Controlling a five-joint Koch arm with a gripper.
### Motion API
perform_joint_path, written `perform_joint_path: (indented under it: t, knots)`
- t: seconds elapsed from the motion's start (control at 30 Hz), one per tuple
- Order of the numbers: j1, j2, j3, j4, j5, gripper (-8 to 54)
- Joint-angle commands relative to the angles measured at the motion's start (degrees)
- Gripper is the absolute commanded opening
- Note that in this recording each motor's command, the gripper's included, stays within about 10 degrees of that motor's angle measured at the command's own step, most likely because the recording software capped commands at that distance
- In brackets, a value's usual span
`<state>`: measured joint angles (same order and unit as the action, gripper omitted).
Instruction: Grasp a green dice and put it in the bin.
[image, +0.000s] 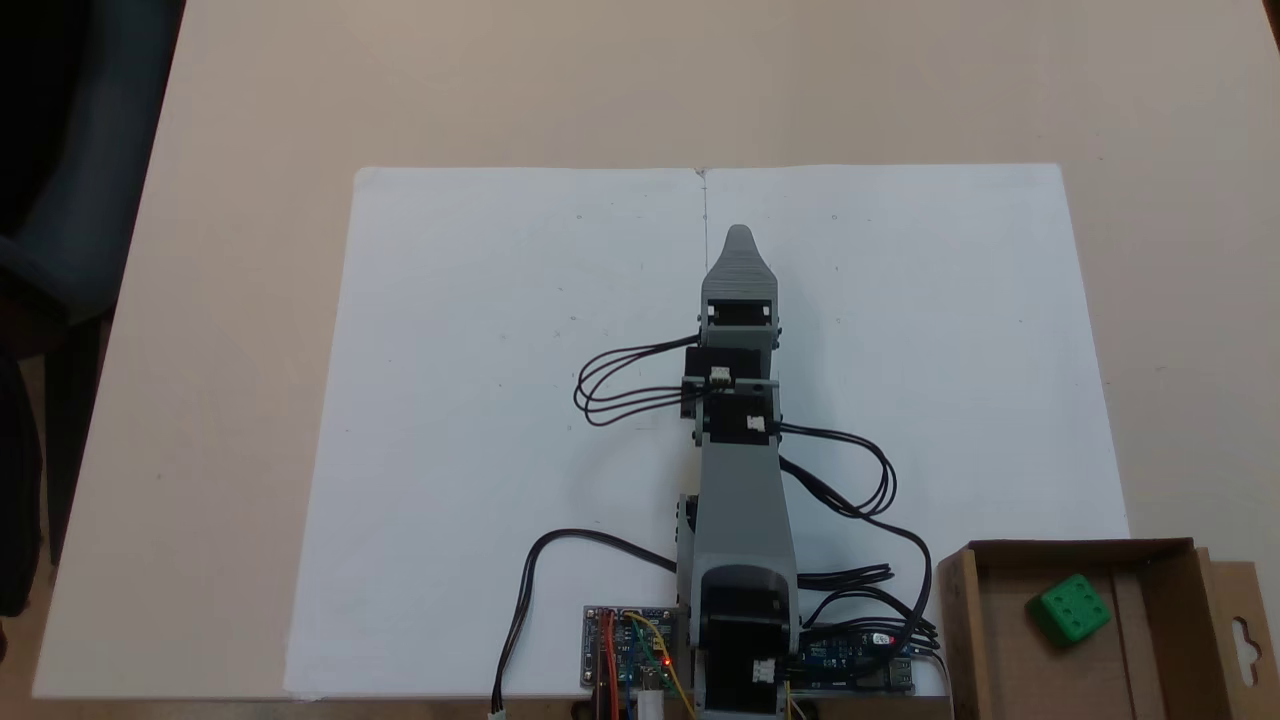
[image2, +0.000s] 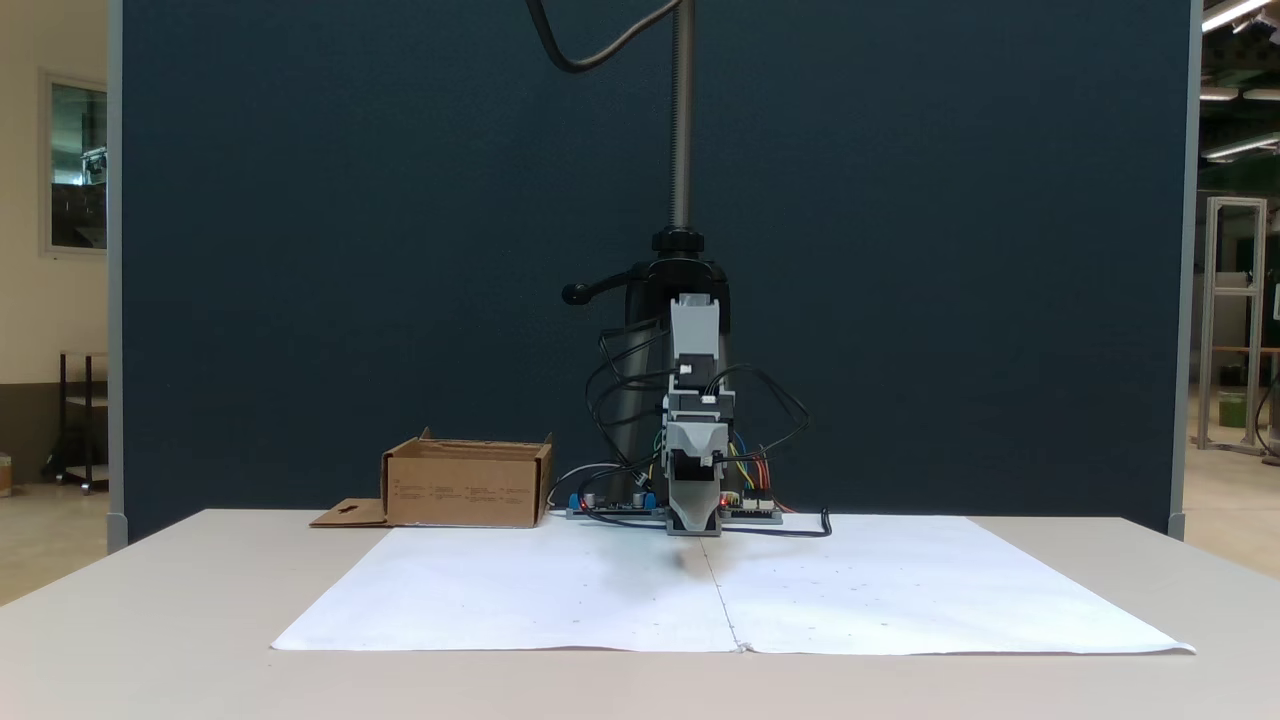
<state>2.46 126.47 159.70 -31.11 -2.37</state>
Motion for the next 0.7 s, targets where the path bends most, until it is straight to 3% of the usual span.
perform_joint_path:
  t: [0.0,0.33,0.67]
  knots:
    - [0.18,3.87,1.49,-9.56,-4.13,42.8]
    - [-1.23,8.53,19.07,-29.86,-5.98,41.6]
    - [-1.05,9.23,19.60,-45.68,-5.98,42.0]
